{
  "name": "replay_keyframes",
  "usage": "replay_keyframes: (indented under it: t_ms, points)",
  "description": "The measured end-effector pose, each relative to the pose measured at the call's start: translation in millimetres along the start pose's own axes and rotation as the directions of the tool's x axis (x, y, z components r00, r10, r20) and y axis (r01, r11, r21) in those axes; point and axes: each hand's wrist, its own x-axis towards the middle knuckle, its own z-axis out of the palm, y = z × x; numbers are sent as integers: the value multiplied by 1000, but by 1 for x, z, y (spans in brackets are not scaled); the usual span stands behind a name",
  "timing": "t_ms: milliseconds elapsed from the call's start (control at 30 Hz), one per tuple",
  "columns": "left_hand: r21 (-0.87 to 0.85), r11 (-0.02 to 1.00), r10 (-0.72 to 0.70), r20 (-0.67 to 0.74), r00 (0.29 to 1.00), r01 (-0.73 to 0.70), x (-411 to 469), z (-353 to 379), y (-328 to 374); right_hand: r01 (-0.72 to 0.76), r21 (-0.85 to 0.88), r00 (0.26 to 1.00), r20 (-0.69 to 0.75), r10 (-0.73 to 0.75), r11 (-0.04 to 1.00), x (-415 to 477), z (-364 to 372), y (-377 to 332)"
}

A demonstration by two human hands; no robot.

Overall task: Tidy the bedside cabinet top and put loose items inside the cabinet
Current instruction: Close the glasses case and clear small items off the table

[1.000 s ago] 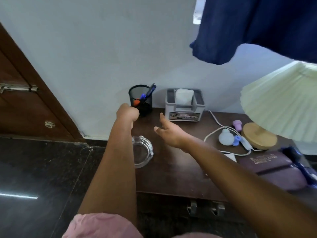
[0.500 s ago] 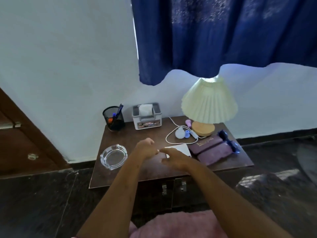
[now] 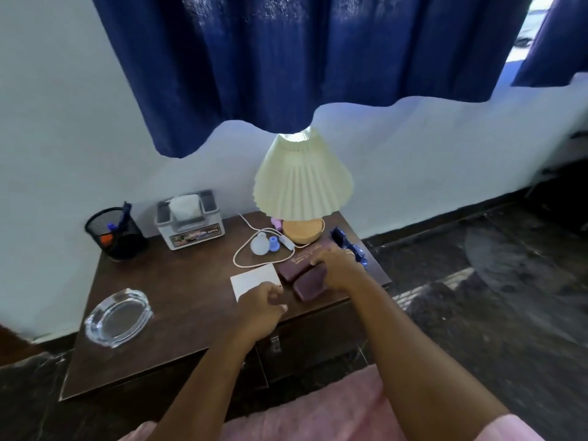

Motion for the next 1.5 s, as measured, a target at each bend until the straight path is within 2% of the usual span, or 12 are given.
replay_keyframes:
  t_ms: [100, 233, 433, 567, 667, 733, 800, 867, 1000, 1167, 1367, 1500]
  points:
    - [53, 999, -11, 1, 1000, 11, 13, 3, 5, 44, -27, 998, -47, -46, 999, 5, 9, 5]
    - [98, 993, -65, 47, 997, 60, 24, 1, 4, 131, -188, 983, -105, -153, 973, 7, 20, 4]
    - [85, 992, -102, 108, 989, 93, 27, 4, 5, 184, -279, 979, -36, -202, 942, 5, 17, 7]
    - [-104, 978, -157, 200, 967, 181, 18, 4, 10, 234, -396, 965, -18, -262, 888, 0, 18, 0]
    - [-257, 934, -190, 235, 953, 249, 11, -1, 10, 232, -405, 954, -82, -288, 885, -5, 16, -9]
    - [-402, 872, -203, 226, 953, 281, 9, -5, 10, 232, -413, 934, -158, -320, 881, -8, 13, -14]
    - [-557, 778, -197, 222, 955, 290, 6, -7, 9, 235, -429, 932, -154, -327, 872, -12, 11, -19]
    - [-633, 714, -179, 247, 952, 299, 3, -7, 8, 226, -359, 967, -28, -252, 905, -17, 15, -22]
    - [-612, 723, -194, 268, 944, 322, 0, 2, 2, 179, -157, 976, 152, -156, 971, -20, 20, -22]
    - [-559, 786, -168, 218, 961, 264, -1, 4, -3, 144, -75, 975, 184, -128, 987, -14, 20, -20]
    - [-527, 812, -162, 208, 965, 250, 0, 6, -2, 122, -126, 975, 201, -95, 985, 3, 15, -19]
    - [-491, 841, -146, 201, 969, 229, 1, 10, -3, 87, -54, 977, 198, -75, 995, 12, 17, -17]
